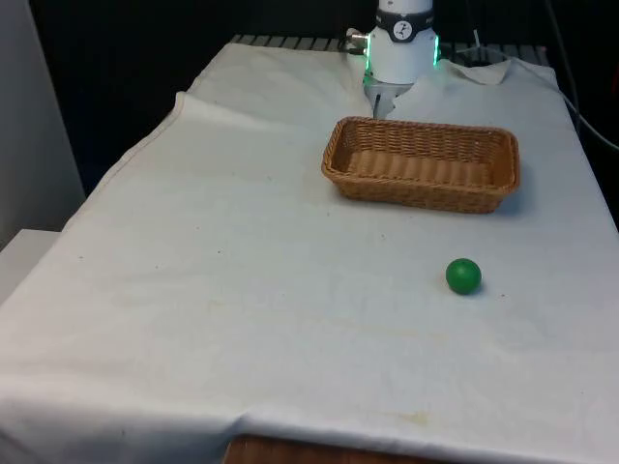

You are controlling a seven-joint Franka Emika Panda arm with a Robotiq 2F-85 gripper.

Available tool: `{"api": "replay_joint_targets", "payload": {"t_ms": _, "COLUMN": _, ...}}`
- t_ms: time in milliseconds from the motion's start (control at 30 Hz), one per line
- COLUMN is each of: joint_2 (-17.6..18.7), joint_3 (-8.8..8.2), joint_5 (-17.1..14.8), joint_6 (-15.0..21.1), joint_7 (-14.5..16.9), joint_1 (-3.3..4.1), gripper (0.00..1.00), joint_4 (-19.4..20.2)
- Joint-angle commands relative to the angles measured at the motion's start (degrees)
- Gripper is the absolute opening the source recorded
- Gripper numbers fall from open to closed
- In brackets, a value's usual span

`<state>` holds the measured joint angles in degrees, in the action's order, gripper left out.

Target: Pick up the ball and place it into the basket.

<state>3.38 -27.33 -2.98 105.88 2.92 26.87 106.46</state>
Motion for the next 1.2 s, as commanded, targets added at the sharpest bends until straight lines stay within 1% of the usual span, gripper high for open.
{"api": "replay_joint_targets", "payload": {"t_ms": 0, "joint_2": 0.23, "joint_3": 0.17, "joint_5": 0.0, "joint_6": 0.11, "joint_7": -0.11, "joint_1": 0.0, "gripper": 1.0, "joint_4": -0.11}}
{"api": "replay_joint_targets", "payload": {"t_ms": 67, "joint_2": 1.6, "joint_3": 0.52, "joint_5": -0.57, "joint_6": 0.29, "joint_7": -0.57, "joint_1": 0.11, "gripper": 1.0, "joint_4": -1.09}}
{"api": "replay_joint_targets", "payload": {"t_ms": 300, "joint_2": 5.21, "joint_3": 1.49, "joint_5": -1.78, "joint_6": 1.66, "joint_7": -1.43, "joint_1": 0.06, "gripper": 1.0, "joint_4": -3.5}}
{"api": "replay_joint_targets", "payload": {"t_ms": 333, "joint_2": 4.93, "joint_3": 1.43, "joint_5": -1.38, "joint_6": 1.49, "joint_7": -1.2, "joint_1": 0.06, "gripper": 1.0, "joint_4": -3.27}}
{"api": "replay_joint_targets", "payload": {"t_ms": 567, "joint_2": 9.11, "joint_3": 2.41, "joint_5": -3.15, "joint_6": 4.47, "joint_7": -1.95, "joint_1": 0.06, "gripper": 1.0, "joint_4": -5.16}}
{"api": "replay_joint_targets", "payload": {"t_ms": 600, "joint_2": 9.51, "joint_3": 2.46, "joint_5": -3.32, "joint_6": 4.87, "joint_7": -1.95, "joint_1": 0.06, "gripper": 1.0, "joint_4": -5.33}}
{"api": "replay_joint_targets", "payload": {"t_ms": 633, "joint_2": 8.94, "joint_3": 2.35, "joint_5": -2.75, "joint_6": 4.53, "joint_7": -1.78, "joint_1": 0.06, "gripper": 1.0, "joint_4": -4.98}}
{"api": "replay_joint_targets", "payload": {"t_ms": 700, "joint_2": 11.0, "joint_3": 2.81, "joint_5": -3.95, "joint_6": 6.07, "joint_7": -2.01, "joint_1": 0.06, "gripper": 1.0, "joint_4": -5.84}}
{"api": "replay_joint_targets", "payload": {"t_ms": 933, "joint_2": 14.09, "joint_3": 3.78, "joint_5": -5.21, "joint_6": 9.11, "joint_7": -2.23, "joint_1": 0.17, "gripper": 1.0, "joint_4": -6.7}}
{"api": "replay_joint_targets", "payload": {"t_ms": 967, "joint_2": 13.58, "joint_3": 3.61, "joint_5": -4.76, "joint_6": 8.82, "joint_7": -2.01, "joint_1": 0.11, "gripper": 1.0, "joint_4": -6.36}}
{"api": "replay_joint_targets", "payload": {"t_ms": 1033, "joint_2": 15.3, "joint_3": 4.18, "joint_5": -5.56, "joint_6": 10.37, "joint_7": -2.41, "joint_1": 0.17, "gripper": 1.0, "joint_4": -6.99}}
{"api": "replay_joint_targets", "payload": {"t_ms": 1167, "joint_2": 16.79, "joint_3": 4.76, "joint_5": -6.13, "joint_6": 12.09, "joint_7": -2.52, "joint_1": 0.17, "gripper": 1.0, "joint_4": -7.28}}
